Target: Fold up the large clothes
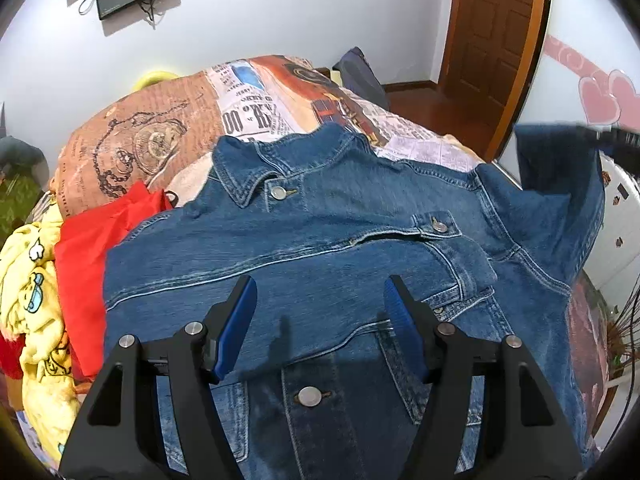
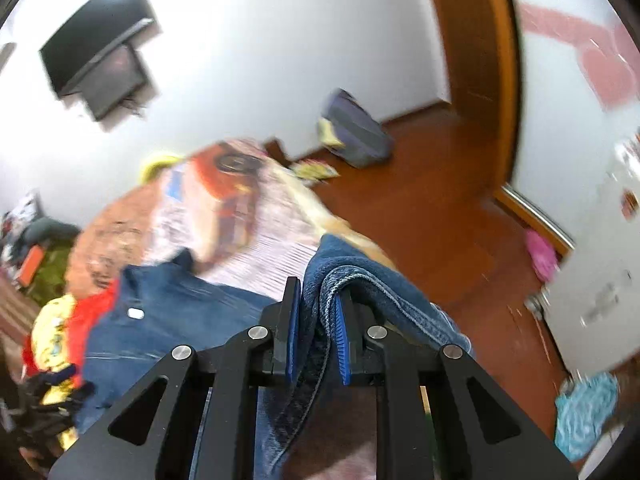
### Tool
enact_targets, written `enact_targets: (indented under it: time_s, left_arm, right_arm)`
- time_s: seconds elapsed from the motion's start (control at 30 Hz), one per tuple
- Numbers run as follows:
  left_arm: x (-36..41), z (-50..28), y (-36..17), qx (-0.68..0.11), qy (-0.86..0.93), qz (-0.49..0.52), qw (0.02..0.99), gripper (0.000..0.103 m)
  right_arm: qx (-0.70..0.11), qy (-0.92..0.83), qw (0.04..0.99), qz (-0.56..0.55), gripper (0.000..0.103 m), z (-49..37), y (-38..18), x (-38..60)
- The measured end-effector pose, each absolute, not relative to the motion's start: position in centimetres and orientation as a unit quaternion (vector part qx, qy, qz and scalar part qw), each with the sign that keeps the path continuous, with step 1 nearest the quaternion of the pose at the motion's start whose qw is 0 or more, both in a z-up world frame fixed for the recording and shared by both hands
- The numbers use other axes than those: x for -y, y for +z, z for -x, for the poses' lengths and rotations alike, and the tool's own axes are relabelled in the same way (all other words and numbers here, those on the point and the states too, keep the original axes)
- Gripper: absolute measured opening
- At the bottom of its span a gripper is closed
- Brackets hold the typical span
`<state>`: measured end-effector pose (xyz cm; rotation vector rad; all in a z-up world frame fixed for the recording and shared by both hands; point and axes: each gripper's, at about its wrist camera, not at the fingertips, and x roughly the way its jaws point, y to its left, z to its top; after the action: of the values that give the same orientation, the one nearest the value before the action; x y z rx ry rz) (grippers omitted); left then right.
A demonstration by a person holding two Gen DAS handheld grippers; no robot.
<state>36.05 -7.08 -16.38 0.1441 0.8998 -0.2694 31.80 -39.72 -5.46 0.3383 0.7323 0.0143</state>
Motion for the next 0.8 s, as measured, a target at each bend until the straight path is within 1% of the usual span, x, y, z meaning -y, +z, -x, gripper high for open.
enact_targets:
  time_s: [0.17,0.3,0.43,0.57,0.8]
  left_arm:
    - [5.8,-35.6,-15.6,-0.425,-0.128,-0.055,0.894,0.065]
    - [5.0,-35.2,-15.2,-0.422,-0.127,-0.048,0.896,0.065]
    - [4.3,-34.8,-15.0,-0.42,-0.124,-0.045,0.898,0.065]
    - [3.5,-34.4,-15.1,-0.421,-0.121,-0.041,0.898,0.065]
    - [2.3,-34.0,-15.9,-0.429,-0.116,-0.037,0.895,0.065]
  right_arm:
    - [-0.333,0.089,0.927,-0.145,0.014,-32.6,-2.4,34.1]
    - [-0.338,0.142,0.922,-0.125,0.014,-33.0,-2.7,29.3]
    - [-0.369,0.181,0.906,-0.101,0.014,-33.7,-4.9,24.6]
    - [-0.426,0.216,0.874,-0.086,0.014,-34.4,-8.8,20.7]
    - [-0.498,0.232,0.834,-0.057,0.014,-34.5,-14.0,17.4]
